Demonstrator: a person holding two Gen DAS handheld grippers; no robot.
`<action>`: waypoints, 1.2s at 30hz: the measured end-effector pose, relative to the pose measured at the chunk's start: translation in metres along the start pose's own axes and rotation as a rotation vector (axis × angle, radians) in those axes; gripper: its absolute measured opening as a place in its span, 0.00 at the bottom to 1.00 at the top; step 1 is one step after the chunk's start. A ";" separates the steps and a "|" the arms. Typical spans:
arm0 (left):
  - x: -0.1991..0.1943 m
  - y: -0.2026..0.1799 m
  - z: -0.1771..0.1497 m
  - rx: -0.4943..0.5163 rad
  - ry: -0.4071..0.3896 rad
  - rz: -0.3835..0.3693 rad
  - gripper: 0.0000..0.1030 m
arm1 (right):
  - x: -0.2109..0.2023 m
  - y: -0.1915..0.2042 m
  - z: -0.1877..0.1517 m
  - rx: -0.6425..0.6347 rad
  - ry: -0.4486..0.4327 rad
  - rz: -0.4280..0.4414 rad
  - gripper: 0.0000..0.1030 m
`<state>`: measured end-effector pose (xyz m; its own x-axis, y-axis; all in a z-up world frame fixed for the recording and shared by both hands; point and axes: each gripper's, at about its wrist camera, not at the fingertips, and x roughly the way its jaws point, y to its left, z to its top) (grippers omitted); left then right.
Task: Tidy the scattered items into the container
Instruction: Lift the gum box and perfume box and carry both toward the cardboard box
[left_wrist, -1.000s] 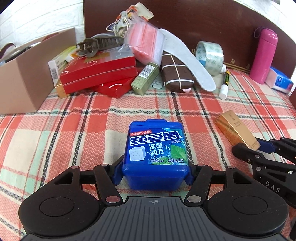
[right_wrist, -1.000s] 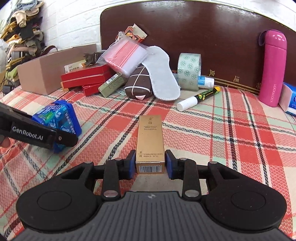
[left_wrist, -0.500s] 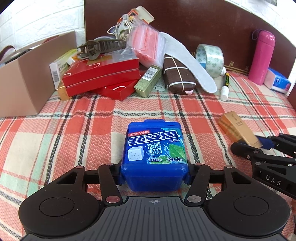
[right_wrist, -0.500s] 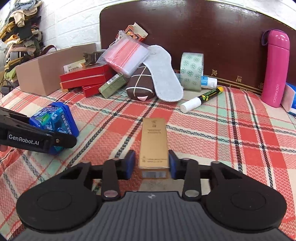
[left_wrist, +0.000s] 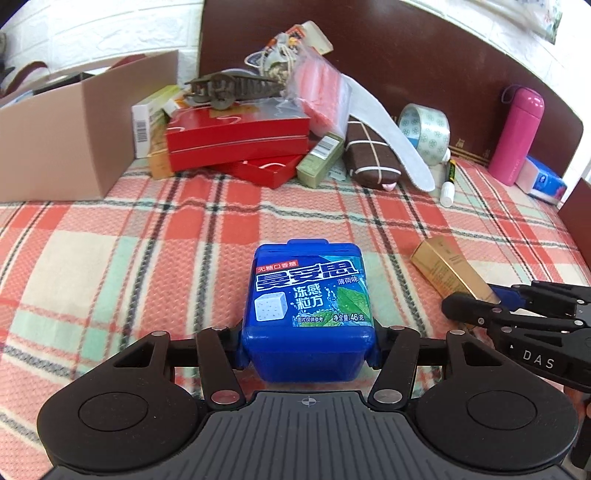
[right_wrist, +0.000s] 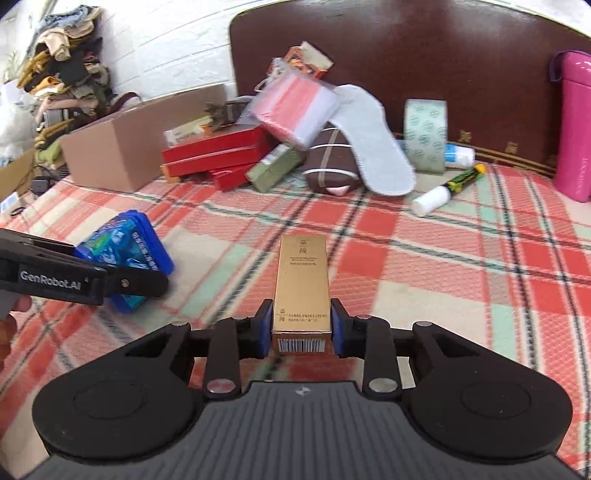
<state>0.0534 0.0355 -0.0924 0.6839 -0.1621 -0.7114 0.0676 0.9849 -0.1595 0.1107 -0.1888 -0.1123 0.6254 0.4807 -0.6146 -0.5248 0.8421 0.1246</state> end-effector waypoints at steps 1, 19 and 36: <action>-0.002 0.002 -0.001 -0.001 -0.003 0.005 0.55 | 0.000 0.003 0.001 0.000 0.003 0.013 0.33; -0.056 0.058 0.018 -0.011 -0.111 0.089 0.55 | 0.003 0.081 0.054 -0.158 -0.044 0.134 0.33; -0.096 0.134 0.091 -0.050 -0.229 0.195 0.55 | 0.030 0.175 0.180 -0.360 -0.190 0.262 0.33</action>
<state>0.0632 0.1889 0.0170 0.8270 0.0530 -0.5596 -0.1131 0.9909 -0.0733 0.1419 0.0171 0.0314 0.5222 0.7297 -0.4413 -0.8242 0.5648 -0.0414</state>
